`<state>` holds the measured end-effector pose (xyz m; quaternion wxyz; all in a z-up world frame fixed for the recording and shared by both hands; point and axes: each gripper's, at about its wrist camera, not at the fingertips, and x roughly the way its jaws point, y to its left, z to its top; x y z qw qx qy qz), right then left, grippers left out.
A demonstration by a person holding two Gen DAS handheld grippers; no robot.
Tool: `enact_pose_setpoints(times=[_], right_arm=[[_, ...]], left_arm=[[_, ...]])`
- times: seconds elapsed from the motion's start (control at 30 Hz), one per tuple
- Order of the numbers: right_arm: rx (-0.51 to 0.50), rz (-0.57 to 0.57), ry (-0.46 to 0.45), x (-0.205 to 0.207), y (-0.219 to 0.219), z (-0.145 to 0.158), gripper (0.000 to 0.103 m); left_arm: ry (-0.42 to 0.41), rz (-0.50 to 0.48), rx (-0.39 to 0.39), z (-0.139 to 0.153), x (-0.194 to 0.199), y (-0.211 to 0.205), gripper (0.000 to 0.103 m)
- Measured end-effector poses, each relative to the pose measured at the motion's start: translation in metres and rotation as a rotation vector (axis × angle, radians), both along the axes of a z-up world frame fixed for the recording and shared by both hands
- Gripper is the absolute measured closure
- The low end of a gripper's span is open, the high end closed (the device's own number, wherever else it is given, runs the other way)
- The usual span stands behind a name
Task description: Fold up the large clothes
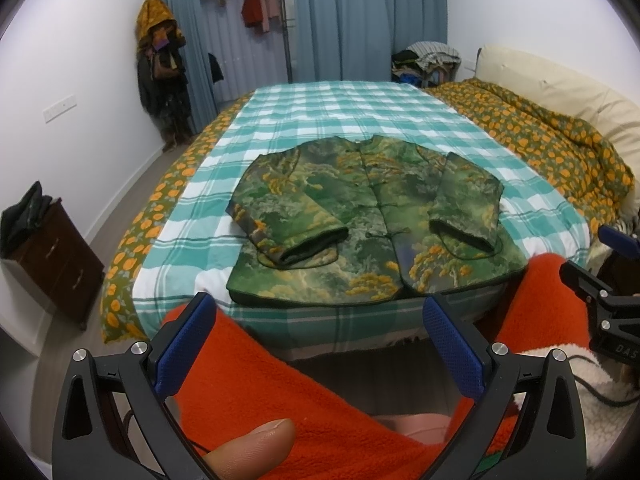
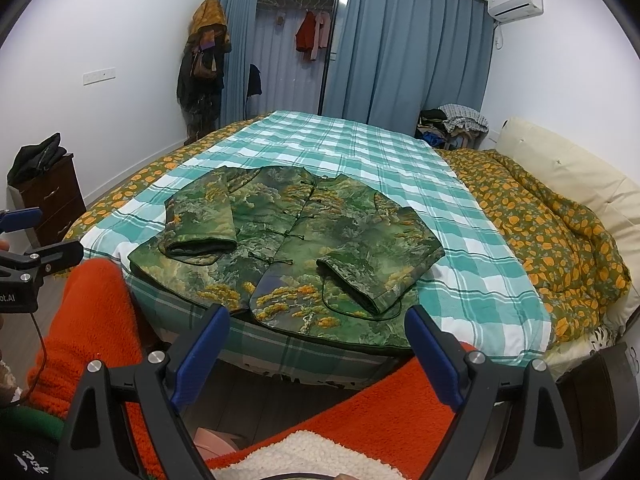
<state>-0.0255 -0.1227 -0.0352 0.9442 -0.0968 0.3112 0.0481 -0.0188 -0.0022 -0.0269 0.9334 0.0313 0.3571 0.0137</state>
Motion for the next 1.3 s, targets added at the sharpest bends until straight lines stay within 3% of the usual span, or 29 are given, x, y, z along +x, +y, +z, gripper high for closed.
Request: enact_pose_setpoints(times=[1.3], right_arm=[[-0.002,0.005,0.008,0.0008,0.0024,-0.0007,0.012]], left_arm=[[0.008,-0.001,0.001,-0.002,0.0006,-0.0004,0.0]])
